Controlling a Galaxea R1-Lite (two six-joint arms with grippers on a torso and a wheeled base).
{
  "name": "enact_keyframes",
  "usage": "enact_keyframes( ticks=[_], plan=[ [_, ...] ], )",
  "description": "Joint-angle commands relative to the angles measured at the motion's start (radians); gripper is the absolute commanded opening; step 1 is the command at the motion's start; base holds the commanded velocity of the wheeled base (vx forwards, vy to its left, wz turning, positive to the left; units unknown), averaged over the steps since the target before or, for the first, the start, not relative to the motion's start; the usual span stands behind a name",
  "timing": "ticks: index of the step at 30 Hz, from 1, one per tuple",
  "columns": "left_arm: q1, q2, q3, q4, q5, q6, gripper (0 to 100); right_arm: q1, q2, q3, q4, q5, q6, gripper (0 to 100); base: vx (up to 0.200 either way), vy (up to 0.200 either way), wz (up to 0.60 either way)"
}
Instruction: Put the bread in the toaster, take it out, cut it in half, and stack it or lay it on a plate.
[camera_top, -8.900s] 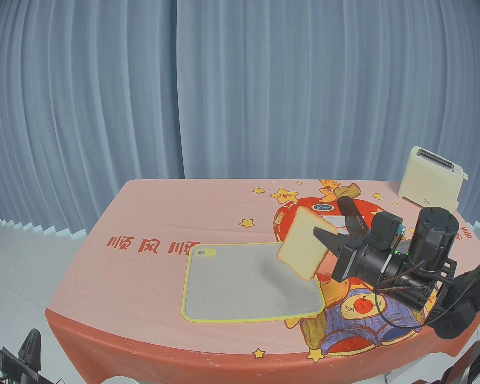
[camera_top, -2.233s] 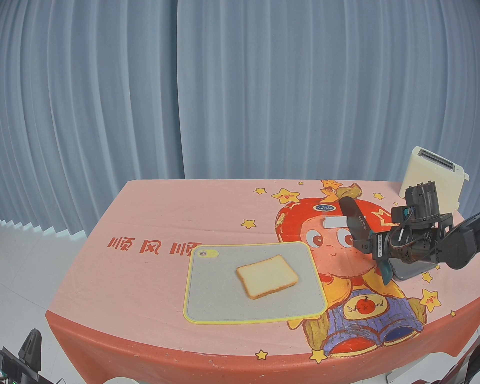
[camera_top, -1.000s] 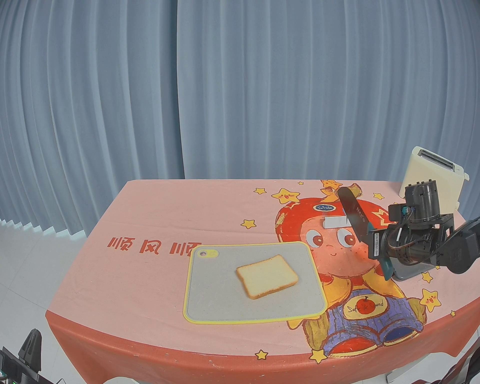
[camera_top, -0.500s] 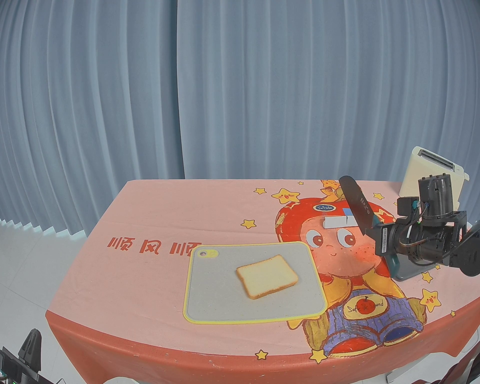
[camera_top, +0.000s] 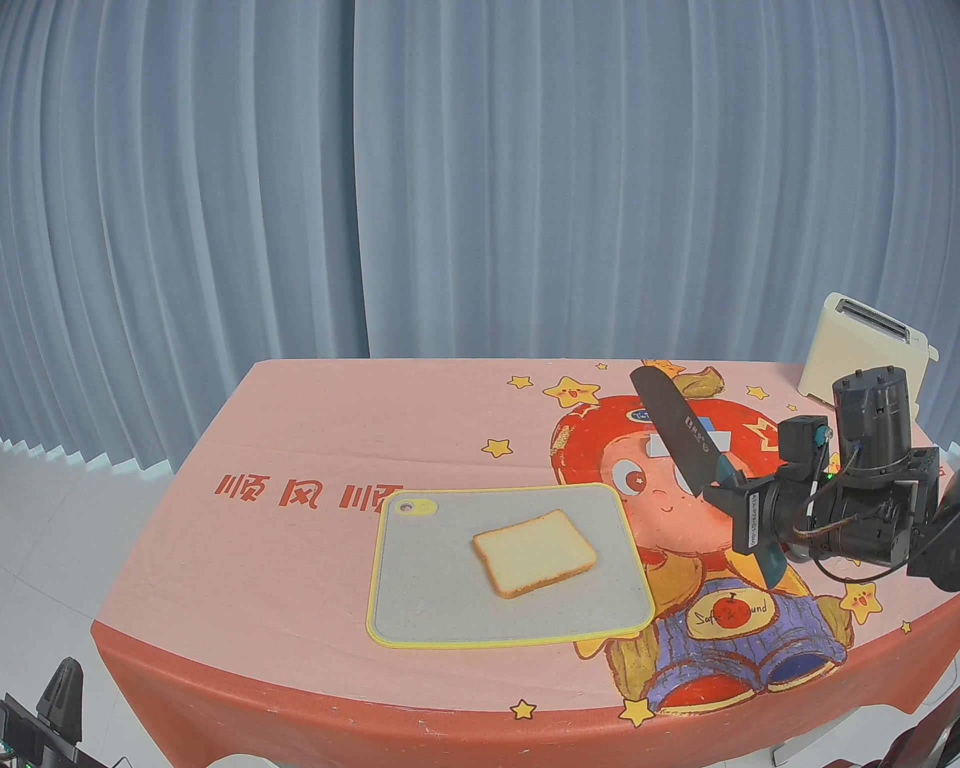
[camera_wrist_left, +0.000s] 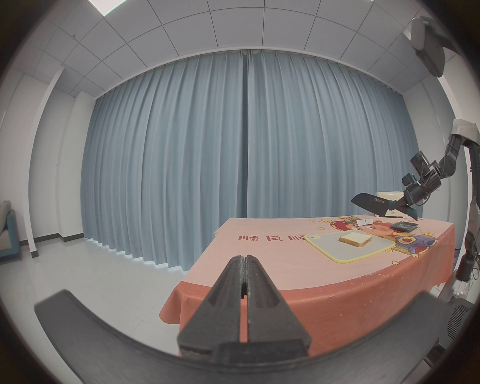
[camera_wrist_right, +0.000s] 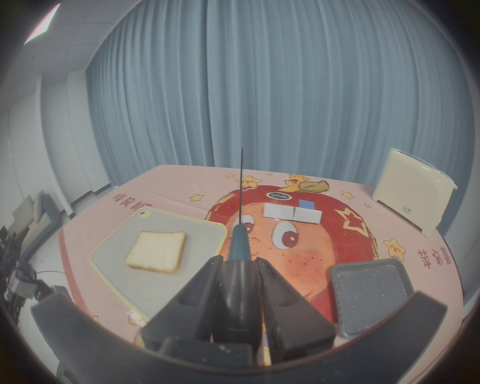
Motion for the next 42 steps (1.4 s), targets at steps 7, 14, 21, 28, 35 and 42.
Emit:
enact_keyframes(
  ticks=[7, 14, 21, 28, 35, 42],
  plan=[
    [0.000, -0.004, 0.018, 0.000, -0.001, 0.000, 0, 0.123, -0.076, 0.066, 0.002, 0.005, -0.046, 0, 0.000, 0.000, 0.00],
    [0.000, -0.004, 0.018, 0.000, 0.001, 0.000, 0, 0.232, -0.079, 0.093, 0.002, 0.006, -0.046, 0, 0.000, 0.000, 0.00],
    [0.000, -0.004, 0.018, 0.000, -0.001, 0.000, 0, 0.301, -0.046, 0.084, 0.001, 0.006, -0.038, 0, 0.000, 0.000, 0.00],
    [0.000, -0.004, 0.018, -0.003, 0.001, 0.000, 0, 0.320, 0.012, 0.024, 0.004, -0.004, -0.045, 0, 0.000, 0.000, 0.00],
    [0.000, -0.002, 0.018, -0.006, 0.001, -0.002, 0, 0.329, 0.012, -0.126, 0.137, 0.009, -0.052, 0, 0.000, 0.000, 0.00],
    [0.000, -0.004, 0.018, -0.006, 0.004, -0.003, 0, 0.320, 0.042, -0.135, 0.189, 0.008, -0.045, 0, 0.000, 0.000, 0.00]
  ],
)
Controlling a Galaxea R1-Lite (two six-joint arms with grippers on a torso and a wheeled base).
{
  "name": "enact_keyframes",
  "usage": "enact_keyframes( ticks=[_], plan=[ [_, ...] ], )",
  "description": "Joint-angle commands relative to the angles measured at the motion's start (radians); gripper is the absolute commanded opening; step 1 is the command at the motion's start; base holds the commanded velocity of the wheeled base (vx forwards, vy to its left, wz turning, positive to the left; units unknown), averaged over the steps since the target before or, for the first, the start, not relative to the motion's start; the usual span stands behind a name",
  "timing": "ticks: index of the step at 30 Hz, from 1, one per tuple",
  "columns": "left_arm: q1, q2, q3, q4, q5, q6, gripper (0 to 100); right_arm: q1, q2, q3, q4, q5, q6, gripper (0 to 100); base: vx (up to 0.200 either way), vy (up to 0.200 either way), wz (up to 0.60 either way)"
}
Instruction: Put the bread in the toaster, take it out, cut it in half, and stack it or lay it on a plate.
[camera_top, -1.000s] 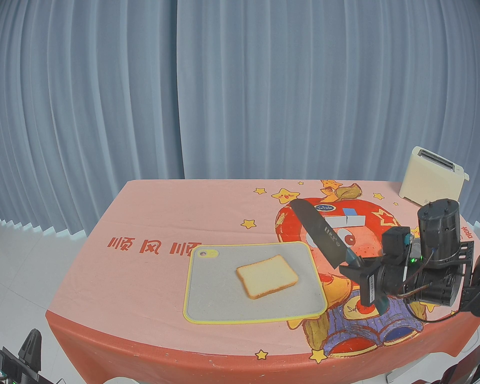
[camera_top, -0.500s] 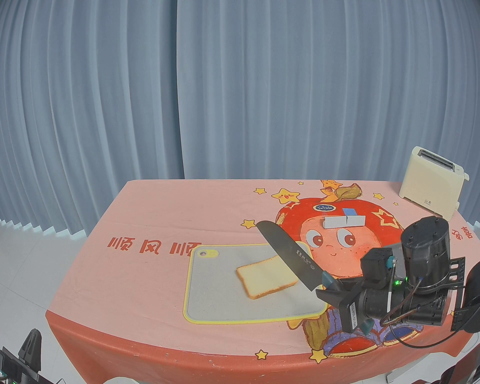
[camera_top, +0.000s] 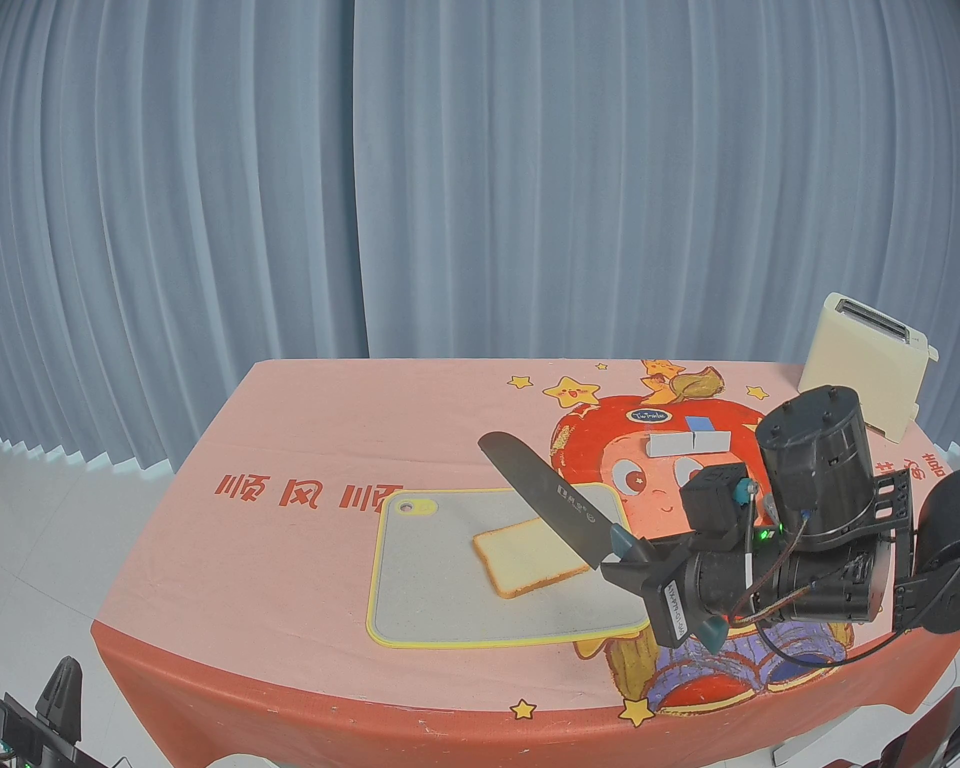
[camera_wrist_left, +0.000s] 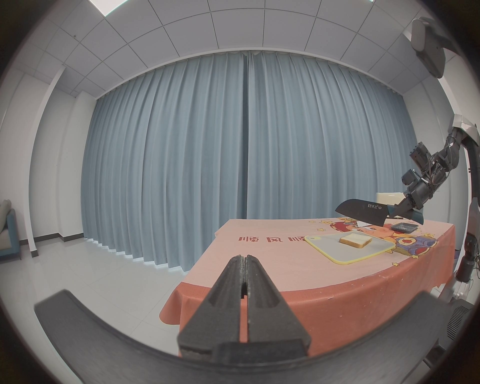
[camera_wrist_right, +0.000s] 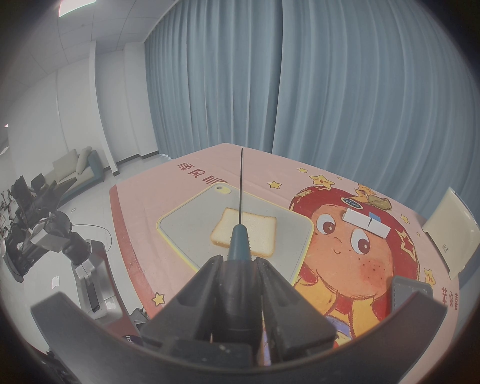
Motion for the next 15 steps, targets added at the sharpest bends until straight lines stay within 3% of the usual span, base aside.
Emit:
enact_keyframes(
  ticks=[1, 6, 9, 15],
  plan=[
    [0.000, -0.002, 0.018, -0.001, 0.001, -0.004, 0, -0.010, 0.012, -0.005, 0.010, 0.003, 0.003, 0, 0.000, 0.000, 0.00],
    [0.000, -0.004, 0.018, -0.001, -0.004, 0.012, 0, -0.013, 0.000, 0.032, 0.017, 0.001, 0.012, 0, 0.000, 0.000, 0.00],
    [0.000, -0.004, 0.018, -0.004, -0.009, 0.045, 0, -0.012, 0.004, 0.041, 0.017, 0.000, 0.014, 0, 0.000, 0.000, 0.00],
    [0.000, -0.004, 0.018, -0.010, -0.042, 0.054, 0, -0.009, 0.009, 0.044, 0.009, -0.006, 0.017, 0, 0.000, 0.000, 0.00]
  ],
)
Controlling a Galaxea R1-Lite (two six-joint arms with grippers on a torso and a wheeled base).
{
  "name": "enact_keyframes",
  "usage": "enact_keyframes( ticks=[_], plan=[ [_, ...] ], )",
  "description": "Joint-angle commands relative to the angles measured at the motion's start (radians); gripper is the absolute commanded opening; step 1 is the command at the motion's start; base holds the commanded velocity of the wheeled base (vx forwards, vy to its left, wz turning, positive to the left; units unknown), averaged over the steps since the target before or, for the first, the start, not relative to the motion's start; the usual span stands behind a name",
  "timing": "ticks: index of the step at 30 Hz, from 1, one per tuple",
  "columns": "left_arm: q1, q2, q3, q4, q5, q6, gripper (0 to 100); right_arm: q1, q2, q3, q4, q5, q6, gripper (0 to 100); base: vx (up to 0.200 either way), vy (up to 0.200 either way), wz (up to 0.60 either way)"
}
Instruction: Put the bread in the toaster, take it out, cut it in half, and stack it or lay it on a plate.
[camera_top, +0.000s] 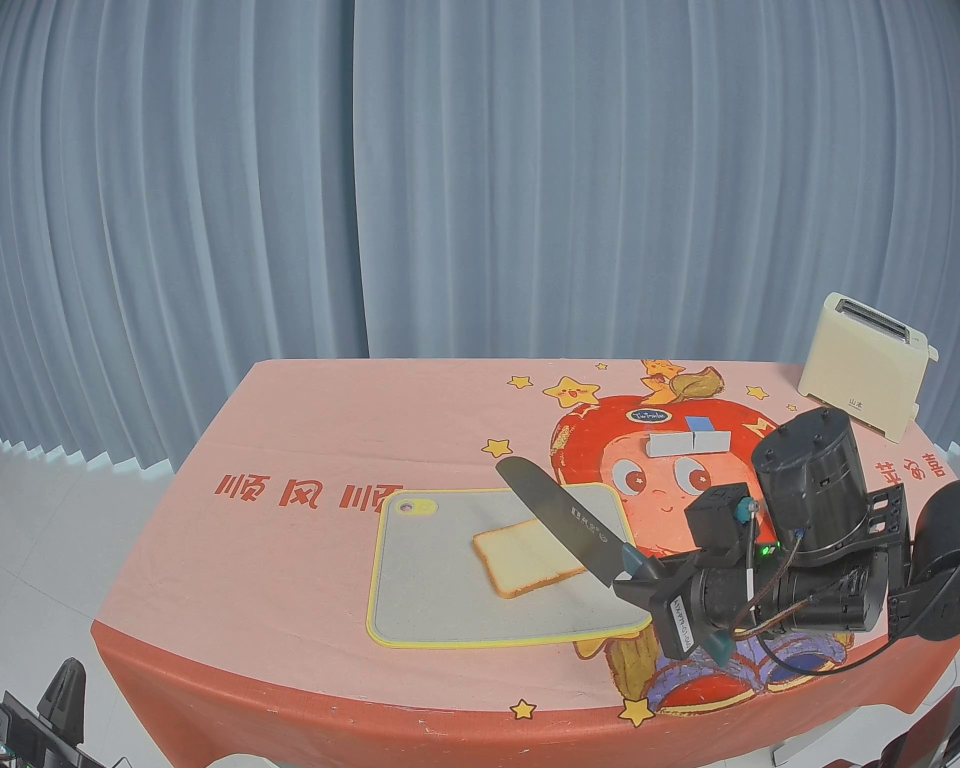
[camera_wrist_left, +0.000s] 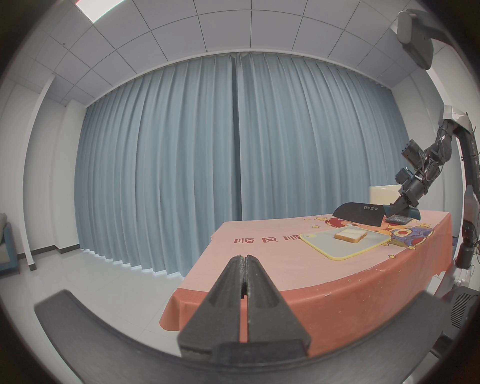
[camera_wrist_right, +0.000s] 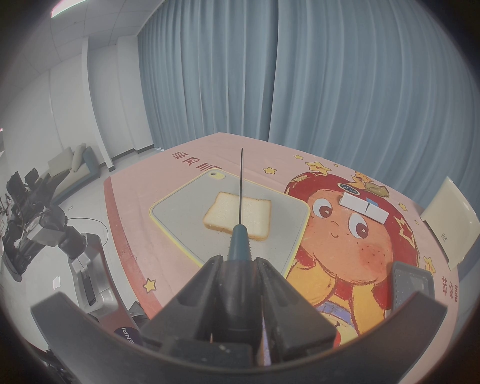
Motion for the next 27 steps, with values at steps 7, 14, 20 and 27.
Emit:
enact_keyframes(
  ticks=[7, 14, 20, 27],
  plan=[
    [0.000, -0.004, 0.018, -0.167, -0.002, -0.011, 0, 0.015, -0.007, 0.004, 0.002, -0.005, 0.002, 0, 0.000, 0.000, 0.00],
    [0.000, -0.004, 0.018, -0.238, 0.001, -0.029, 0, 0.029, 0.003, 0.004, -0.002, -0.003, 0.002, 0, 0.000, 0.000, 0.00],
    [0.000, -0.004, 0.018, -0.226, 0.018, -0.060, 0, 0.043, 0.003, 0.004, -0.002, -0.005, 0.002, 0, 0.000, 0.000, 0.00],
    [0.000, -0.004, 0.018, -0.229, 0.015, -0.057, 0, 0.043, 0.003, 0.006, 0.000, -0.005, 0.002, 0, 0.000, 0.000, 0.00]
  ],
)
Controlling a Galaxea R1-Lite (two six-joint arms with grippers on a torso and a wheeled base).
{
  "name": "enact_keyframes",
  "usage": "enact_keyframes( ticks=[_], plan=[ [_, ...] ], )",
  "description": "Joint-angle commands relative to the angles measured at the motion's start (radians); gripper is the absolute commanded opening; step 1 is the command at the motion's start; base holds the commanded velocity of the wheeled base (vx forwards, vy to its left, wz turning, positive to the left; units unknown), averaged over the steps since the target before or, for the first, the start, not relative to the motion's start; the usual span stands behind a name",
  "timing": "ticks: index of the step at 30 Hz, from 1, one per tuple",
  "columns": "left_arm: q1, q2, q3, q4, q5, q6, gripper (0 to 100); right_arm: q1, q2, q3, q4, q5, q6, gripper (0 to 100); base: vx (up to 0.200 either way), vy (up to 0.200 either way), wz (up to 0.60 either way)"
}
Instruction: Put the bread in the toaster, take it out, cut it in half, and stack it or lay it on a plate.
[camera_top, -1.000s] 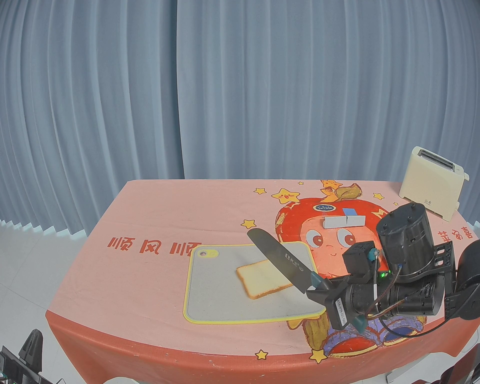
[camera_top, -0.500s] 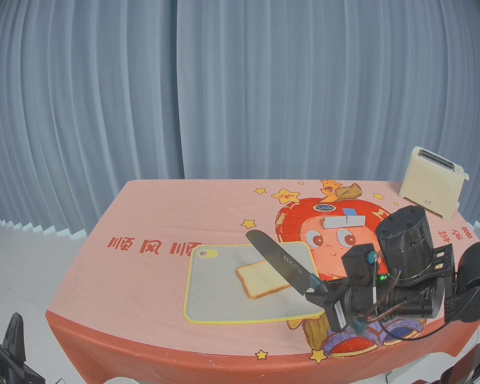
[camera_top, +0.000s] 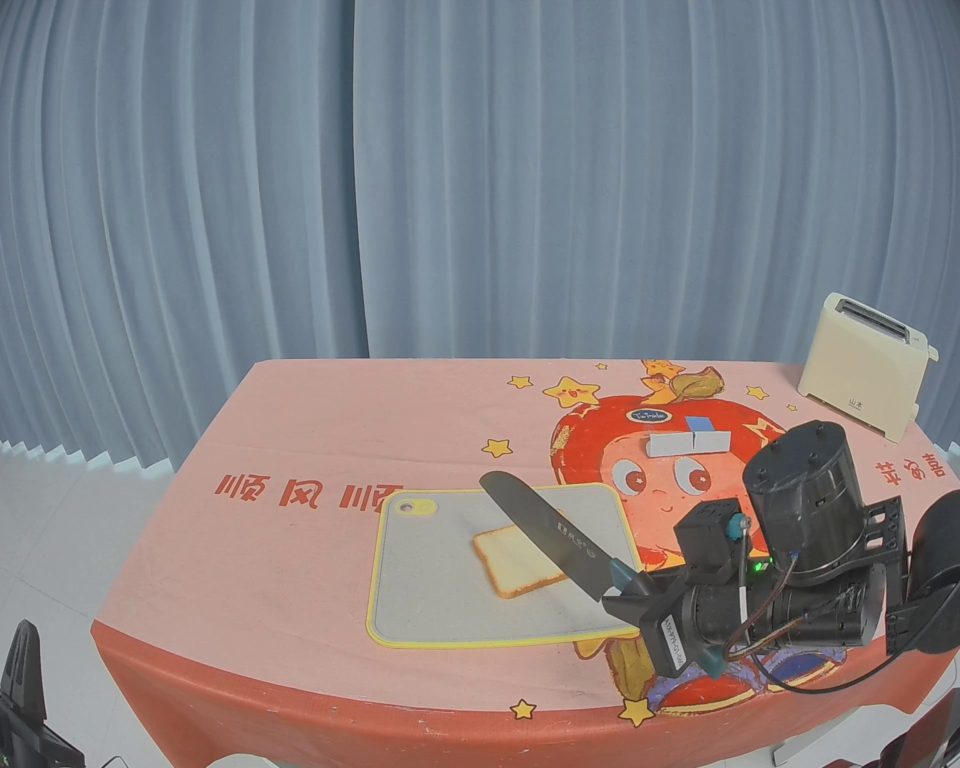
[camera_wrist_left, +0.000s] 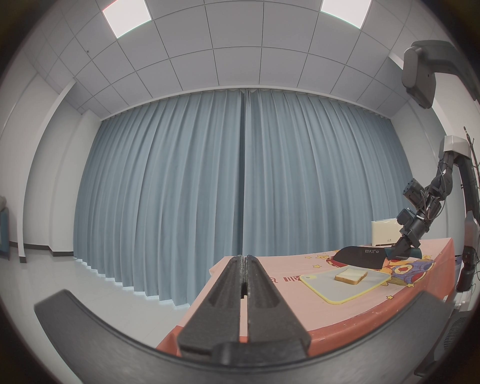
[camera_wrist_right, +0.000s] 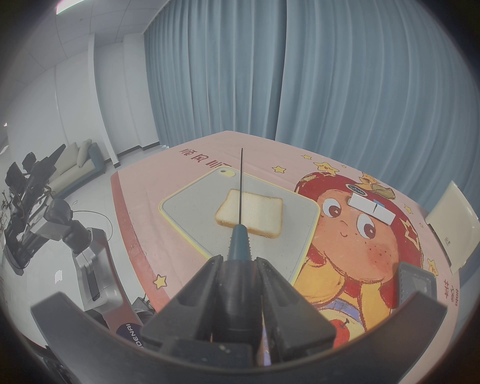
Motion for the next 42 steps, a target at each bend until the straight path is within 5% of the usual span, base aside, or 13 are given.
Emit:
enact_keyframes(
  ticks=[1, 9, 18, 24, 34, 42],
  plan=[
    [0.000, -0.004, 0.018, -0.006, -0.001, 0.004, 0, 0.001, 0.002, 0.000, 0.000, 0.000, 0.000, 0, 0.000, 0.000, 0.00],
    [-0.005, 0.050, 0.008, -0.105, -0.035, 0.044, 0, -0.001, 0.003, 0.008, -0.008, 0.000, 0.000, 0, 0.000, 0.000, 0.00],
    [-0.011, 0.489, -0.011, -0.484, -0.123, 0.061, 0, -0.009, 0.005, 0.008, -0.008, 0.000, -0.002, 0, 0.000, 0.000, 0.00],
    [-0.012, 0.679, -0.123, -0.519, -0.184, 0.069, 0, -0.010, 0.005, 0.007, -0.008, 0.002, 0.000, 0, 0.000, 0.000, 0.00],
    [-0.031, 0.969, -0.277, -0.545, -0.187, 0.079, 0, -0.012, 0.006, 0.007, -0.002, 0.000, 0.000, 0, 0.000, 0.000, 0.00],
    [-0.043, 1.257, -0.301, -0.807, -0.187, 0.092, 0, -0.015, 0.018, 0.008, -0.002, 0.000, 0.000, 0, 0.000, 0.000, 0.00]
  ],
)
